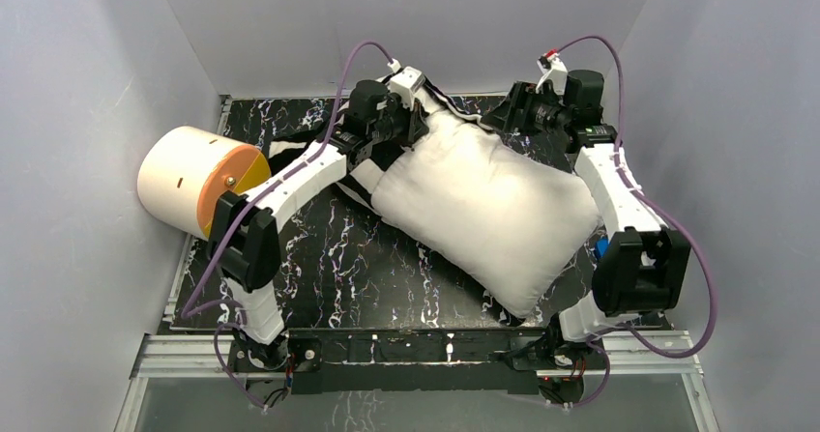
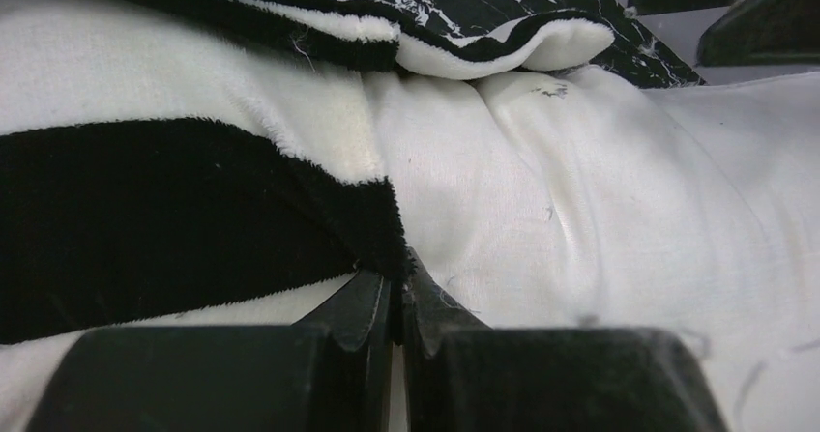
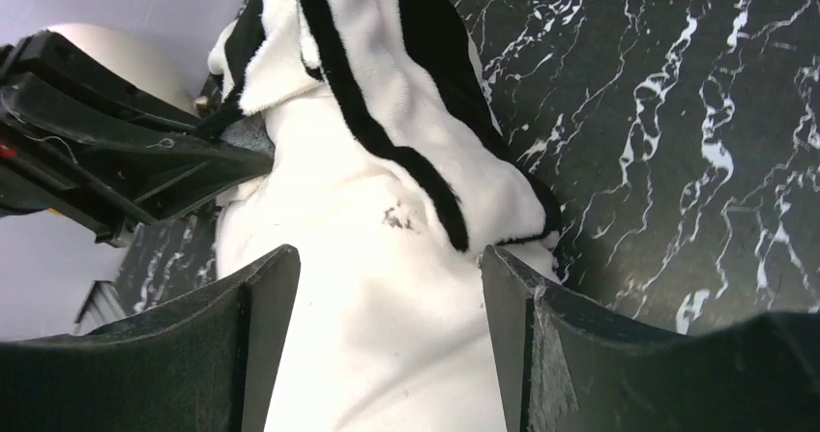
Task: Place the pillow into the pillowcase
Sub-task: Stuff the pillow into the pillowcase.
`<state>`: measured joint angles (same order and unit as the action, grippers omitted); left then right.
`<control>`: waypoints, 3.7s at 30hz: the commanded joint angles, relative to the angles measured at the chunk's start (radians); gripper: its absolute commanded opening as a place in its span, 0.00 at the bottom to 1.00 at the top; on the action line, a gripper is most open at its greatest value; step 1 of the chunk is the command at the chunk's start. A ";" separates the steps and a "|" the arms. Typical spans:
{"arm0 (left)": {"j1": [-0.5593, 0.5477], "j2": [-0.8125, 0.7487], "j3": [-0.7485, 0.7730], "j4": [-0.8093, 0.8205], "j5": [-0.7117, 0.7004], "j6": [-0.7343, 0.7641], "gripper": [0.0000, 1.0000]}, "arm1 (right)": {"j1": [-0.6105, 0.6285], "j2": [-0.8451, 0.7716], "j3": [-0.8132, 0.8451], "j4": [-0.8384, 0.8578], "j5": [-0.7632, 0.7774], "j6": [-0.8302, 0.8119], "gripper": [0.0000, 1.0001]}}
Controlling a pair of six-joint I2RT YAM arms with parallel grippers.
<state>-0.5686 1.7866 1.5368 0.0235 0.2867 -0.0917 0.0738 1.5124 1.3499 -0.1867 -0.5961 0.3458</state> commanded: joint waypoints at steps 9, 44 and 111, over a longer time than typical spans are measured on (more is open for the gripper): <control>-0.002 0.107 0.097 0.128 0.098 -0.057 0.00 | 0.001 0.265 0.277 -0.155 0.151 -0.193 0.72; -0.132 0.282 0.118 0.292 0.072 -0.350 0.00 | 0.191 0.430 -0.170 0.644 0.288 0.284 0.39; -0.042 -0.488 -0.548 -0.069 -0.362 -0.274 0.52 | 0.362 0.050 -0.266 0.269 0.037 0.045 0.31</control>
<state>-0.6163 1.3239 1.0641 -0.0273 -0.0528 -0.3969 0.4393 1.6444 1.0698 0.3145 -0.4522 0.4900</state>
